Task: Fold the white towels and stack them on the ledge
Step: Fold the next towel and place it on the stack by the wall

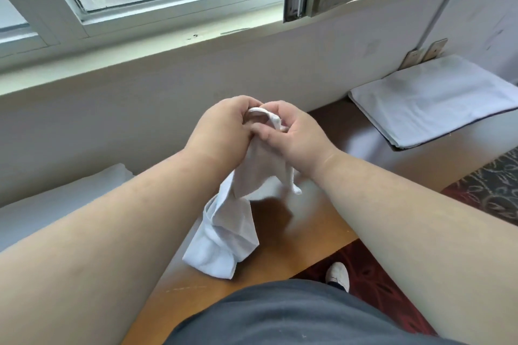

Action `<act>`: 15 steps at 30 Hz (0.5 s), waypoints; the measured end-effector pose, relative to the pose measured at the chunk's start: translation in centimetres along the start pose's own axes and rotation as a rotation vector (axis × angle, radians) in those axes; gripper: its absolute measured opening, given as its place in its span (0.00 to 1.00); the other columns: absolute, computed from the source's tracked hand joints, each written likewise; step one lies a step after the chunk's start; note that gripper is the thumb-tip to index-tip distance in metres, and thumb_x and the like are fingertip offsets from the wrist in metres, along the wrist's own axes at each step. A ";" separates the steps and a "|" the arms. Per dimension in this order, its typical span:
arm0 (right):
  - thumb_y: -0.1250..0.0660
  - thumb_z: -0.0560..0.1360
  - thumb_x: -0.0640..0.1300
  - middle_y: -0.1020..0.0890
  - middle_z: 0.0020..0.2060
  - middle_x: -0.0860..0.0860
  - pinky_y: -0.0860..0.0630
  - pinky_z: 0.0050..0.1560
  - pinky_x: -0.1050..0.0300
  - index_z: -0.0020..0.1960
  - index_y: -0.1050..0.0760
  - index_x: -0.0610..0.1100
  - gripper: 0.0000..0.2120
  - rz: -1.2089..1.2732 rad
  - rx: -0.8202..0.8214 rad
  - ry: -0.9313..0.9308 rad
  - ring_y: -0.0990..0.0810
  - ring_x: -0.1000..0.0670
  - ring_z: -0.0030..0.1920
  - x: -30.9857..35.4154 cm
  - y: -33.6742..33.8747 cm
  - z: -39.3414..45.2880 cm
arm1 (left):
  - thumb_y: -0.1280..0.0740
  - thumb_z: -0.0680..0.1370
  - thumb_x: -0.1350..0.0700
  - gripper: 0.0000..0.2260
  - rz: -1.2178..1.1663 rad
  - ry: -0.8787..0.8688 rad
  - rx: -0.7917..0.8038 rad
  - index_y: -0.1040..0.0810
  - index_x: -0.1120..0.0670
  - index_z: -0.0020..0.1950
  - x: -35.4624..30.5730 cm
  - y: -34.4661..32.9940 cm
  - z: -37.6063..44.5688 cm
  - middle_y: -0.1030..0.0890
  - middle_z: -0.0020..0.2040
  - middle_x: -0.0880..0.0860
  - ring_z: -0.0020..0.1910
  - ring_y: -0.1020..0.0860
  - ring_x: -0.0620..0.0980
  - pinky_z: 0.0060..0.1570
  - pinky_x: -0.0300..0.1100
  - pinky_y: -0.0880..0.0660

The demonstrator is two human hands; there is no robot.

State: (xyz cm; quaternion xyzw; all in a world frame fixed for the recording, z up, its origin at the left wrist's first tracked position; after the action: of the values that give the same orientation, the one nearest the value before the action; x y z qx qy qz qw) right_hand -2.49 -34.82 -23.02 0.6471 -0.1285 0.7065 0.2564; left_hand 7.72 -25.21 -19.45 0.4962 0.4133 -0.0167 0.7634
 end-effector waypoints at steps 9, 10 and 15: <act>0.42 0.79 0.44 0.19 0.35 0.49 0.25 0.38 0.55 0.44 0.22 0.46 0.11 -0.793 0.195 -0.622 0.19 0.42 0.39 -14.8 6.3 -3.2 | 0.37 0.75 0.42 0.06 0.012 0.021 -0.111 0.24 0.41 0.42 -1.9 -1.1 1.6 0.22 0.38 0.36 0.37 0.24 0.38 0.32 0.38 0.30; 0.44 0.79 0.42 0.18 0.34 0.47 0.22 0.36 0.52 0.45 0.22 0.44 0.12 -0.685 0.157 -0.687 0.19 0.41 0.35 -15.6 7.0 -2.9 | 0.38 0.74 0.41 0.06 0.031 0.021 -0.127 0.25 0.41 0.42 -2.1 -1.5 1.6 0.22 0.37 0.37 0.36 0.24 0.39 0.31 0.39 0.29; 0.41 0.78 0.38 0.14 0.47 0.47 0.20 0.35 0.57 0.57 0.18 0.47 0.15 0.162 -0.097 -0.763 0.17 0.49 0.40 -16.1 9.9 2.3 | 0.37 0.72 0.46 0.05 0.075 -0.040 -0.136 0.28 0.45 0.38 -4.5 -4.3 1.5 0.25 0.39 0.42 0.40 0.26 0.39 0.35 0.37 0.31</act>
State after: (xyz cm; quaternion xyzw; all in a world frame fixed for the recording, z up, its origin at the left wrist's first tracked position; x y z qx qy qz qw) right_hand -5.27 -47.41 -37.01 0.8380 -0.2986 0.4262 0.1638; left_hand 3.80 -30.24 -19.50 0.4577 0.3792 0.0303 0.8036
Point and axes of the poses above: each hand's wrist, its own z-axis towards the middle knuckle, its own y-axis out of the back of the hand, x = y × z, the point moved 5 cm from there along z, towards the middle knuckle
